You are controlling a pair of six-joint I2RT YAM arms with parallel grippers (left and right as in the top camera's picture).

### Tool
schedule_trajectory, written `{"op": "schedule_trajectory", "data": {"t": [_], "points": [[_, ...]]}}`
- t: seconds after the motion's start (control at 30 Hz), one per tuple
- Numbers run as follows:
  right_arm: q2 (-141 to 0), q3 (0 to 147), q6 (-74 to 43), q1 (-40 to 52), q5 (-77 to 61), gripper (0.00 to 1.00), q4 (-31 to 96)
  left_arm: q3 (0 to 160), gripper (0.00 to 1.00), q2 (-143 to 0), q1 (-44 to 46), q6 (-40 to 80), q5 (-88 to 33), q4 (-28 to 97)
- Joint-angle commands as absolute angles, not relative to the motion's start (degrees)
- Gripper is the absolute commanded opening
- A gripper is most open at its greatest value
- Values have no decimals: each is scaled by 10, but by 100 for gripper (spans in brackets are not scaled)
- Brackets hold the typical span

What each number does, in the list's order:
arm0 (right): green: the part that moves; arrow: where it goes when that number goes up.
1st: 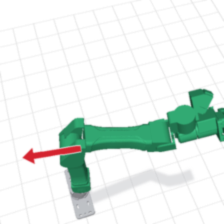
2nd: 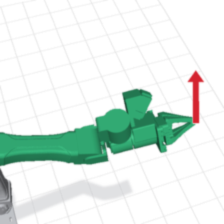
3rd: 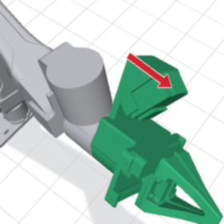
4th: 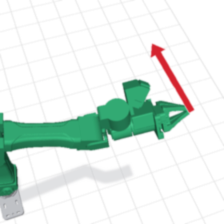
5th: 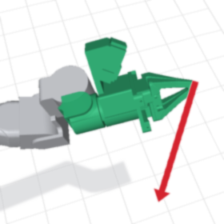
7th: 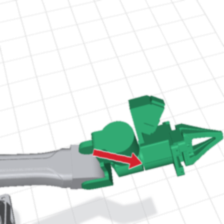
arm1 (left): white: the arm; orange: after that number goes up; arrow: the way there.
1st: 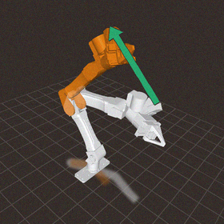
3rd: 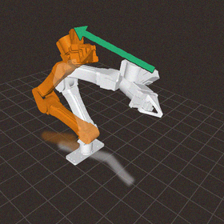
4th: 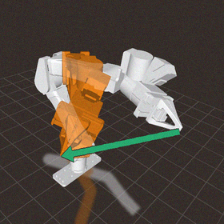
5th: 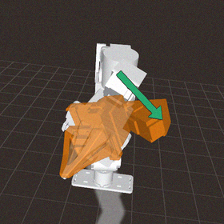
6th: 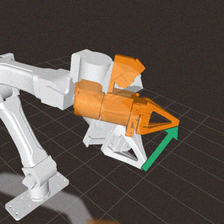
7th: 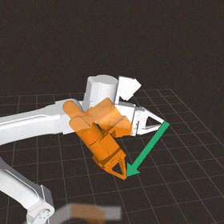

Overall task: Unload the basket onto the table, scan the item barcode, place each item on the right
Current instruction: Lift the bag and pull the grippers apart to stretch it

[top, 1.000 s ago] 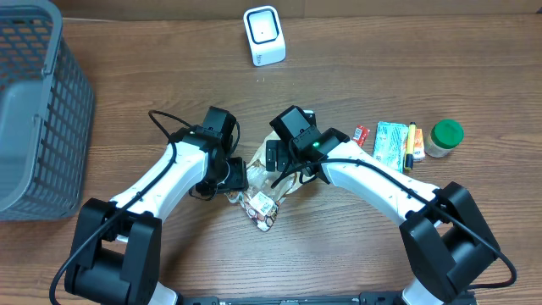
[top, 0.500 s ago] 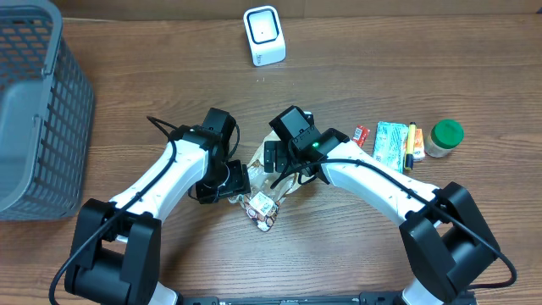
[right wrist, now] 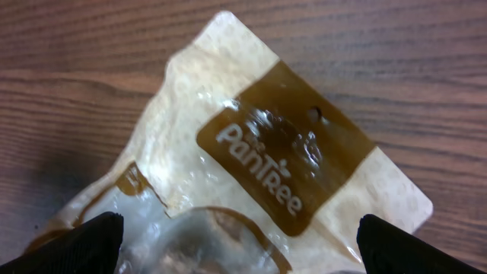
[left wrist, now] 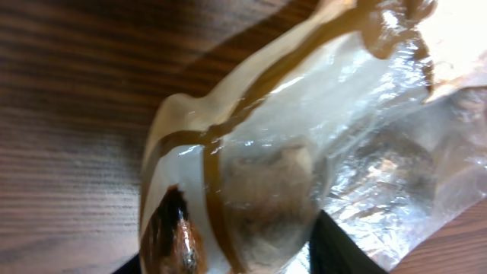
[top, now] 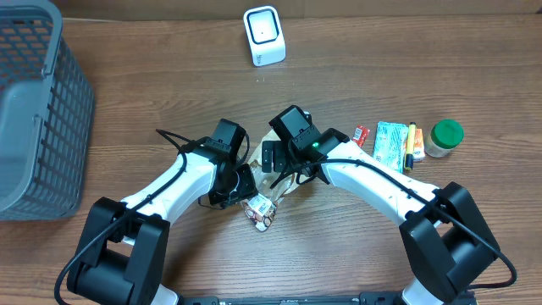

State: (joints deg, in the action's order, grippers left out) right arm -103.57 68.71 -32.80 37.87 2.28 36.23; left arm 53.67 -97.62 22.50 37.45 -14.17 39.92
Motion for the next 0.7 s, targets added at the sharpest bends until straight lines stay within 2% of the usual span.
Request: {"op": "schedule_trajectory", "data": {"t": [0.0, 0.2, 0.27, 0.33, 0.43, 0.57, 0.67], "points": [[-1038, 682, -327, 377, 10, 100, 364, 538, 34, -981, 209, 307, -53, 396], [-1039, 682, -328, 377, 9, 100, 361, 553, 35, -981, 180, 189, 20, 333], [-1041, 682, -328, 377, 9, 100, 361, 553, 29, -981, 171, 155, 15, 308], [-1047, 682, -326, 377, 9, 100, 360, 553, 33, -981, 166, 122, 5, 292], [-1062, 682, -314, 377, 6, 100, 348, 553, 46, -981, 165, 57, -7, 278], [-1076, 682, -226, 377, -1, 100, 307, 553, 46, -981, 165, 13, -12, 270], [-1077, 682, -183, 377, -1, 100, 268, 553, 48, -981, 165, -34, -67, 269]]}}
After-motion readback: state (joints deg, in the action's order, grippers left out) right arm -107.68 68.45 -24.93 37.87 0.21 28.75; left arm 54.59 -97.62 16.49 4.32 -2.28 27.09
